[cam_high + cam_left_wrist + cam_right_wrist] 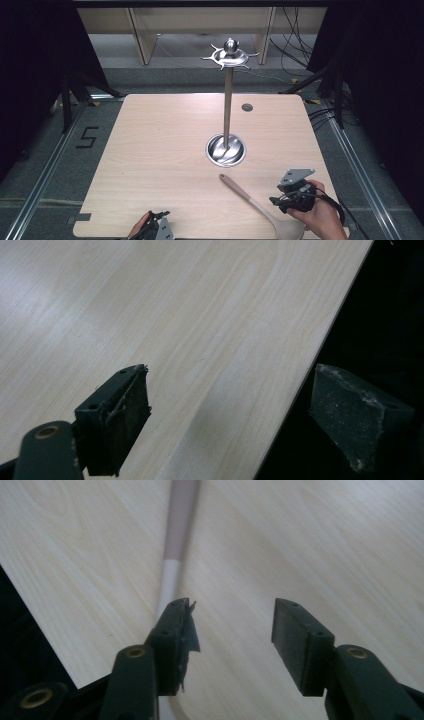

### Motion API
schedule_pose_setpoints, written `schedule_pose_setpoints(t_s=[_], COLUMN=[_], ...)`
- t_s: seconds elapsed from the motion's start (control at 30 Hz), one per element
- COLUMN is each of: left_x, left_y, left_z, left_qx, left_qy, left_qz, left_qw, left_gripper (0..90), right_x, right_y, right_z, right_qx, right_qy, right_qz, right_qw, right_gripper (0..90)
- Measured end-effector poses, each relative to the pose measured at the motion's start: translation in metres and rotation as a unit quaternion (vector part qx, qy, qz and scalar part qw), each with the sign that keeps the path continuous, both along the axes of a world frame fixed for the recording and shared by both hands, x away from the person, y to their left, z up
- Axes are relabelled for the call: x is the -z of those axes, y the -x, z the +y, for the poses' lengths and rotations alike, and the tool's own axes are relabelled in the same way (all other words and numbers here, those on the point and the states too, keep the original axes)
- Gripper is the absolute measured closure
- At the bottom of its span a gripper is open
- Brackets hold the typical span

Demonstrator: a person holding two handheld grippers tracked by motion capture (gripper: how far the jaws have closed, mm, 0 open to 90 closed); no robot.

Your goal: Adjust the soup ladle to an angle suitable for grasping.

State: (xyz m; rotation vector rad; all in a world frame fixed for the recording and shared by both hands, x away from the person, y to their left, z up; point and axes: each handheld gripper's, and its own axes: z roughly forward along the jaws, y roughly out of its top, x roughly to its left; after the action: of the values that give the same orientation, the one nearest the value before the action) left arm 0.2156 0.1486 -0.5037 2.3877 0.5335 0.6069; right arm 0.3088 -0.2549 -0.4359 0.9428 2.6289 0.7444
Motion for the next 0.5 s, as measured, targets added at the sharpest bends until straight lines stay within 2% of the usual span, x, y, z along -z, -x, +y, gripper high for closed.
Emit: schedule_pose_setpoints(t_s=[0.07, 0.1, 0.2, 0.23, 0.3, 0.33, 0.43, 0.47, 0.5], left_x=[0.0, 0.0, 0.0, 0.001, 0.0, 0.0, 0.0, 0.0, -0.001], left_y=[0.0, -0.001, 0.0, -0.001, -0.001, 0.0, 0.0, 0.0, 0.0], left_z=[0.001, 0.001, 0.001, 0.0, 0.0, 0.001, 0.001, 0.001, 0.001], left_qx=[-0.003, -0.001, -0.003, 0.001, 0.002, -0.004, -0.007, -0.008, -0.006], left_qy=[-0.001, 0.004, 0.001, 0.0, 0.002, 0.001, 0.001, 0.0, 0.001], left_qz=[-0.004, 0.001, -0.002, -0.001, 0.001, -0.003, -0.005, -0.006, -0.005], left_qw=[1.0, 1.0, 1.0, 1.0, 1.0, 1.0, 1.0, 1.0, 1.0], left_gripper=[15.0, 15.0, 15.0, 15.0, 15.0, 15.0, 15.0, 15.0, 15.0], right_x=[0.0, 0.001, 0.003, 0.005, 0.007, 0.008, 0.01, 0.01, 0.011], right_y=[0.0, -0.001, -0.004, -0.006, -0.006, -0.007, -0.011, -0.01, -0.012], right_z=[0.007, 0.01, 0.016, 0.024, 0.027, 0.034, 0.04, 0.043, 0.045], right_qx=[-0.003, -0.005, -0.013, -0.015, -0.014, -0.022, -0.038, -0.028, -0.037], right_qy=[0.008, 0.011, 0.023, 0.036, 0.04, 0.048, 0.055, 0.06, 0.064], right_qz=[0.02, 0.023, 0.029, 0.041, 0.043, 0.051, 0.056, 0.065, 0.061], right_qw=[0.9998, 0.9997, 0.9993, 0.9984, 0.9982, 0.9973, 0.9962, 0.9957, 0.9954], right_gripper=[54.0, 55.1, 56.6, 57.8, 57.9, 58.4, 60.4, 60.8, 61.1])
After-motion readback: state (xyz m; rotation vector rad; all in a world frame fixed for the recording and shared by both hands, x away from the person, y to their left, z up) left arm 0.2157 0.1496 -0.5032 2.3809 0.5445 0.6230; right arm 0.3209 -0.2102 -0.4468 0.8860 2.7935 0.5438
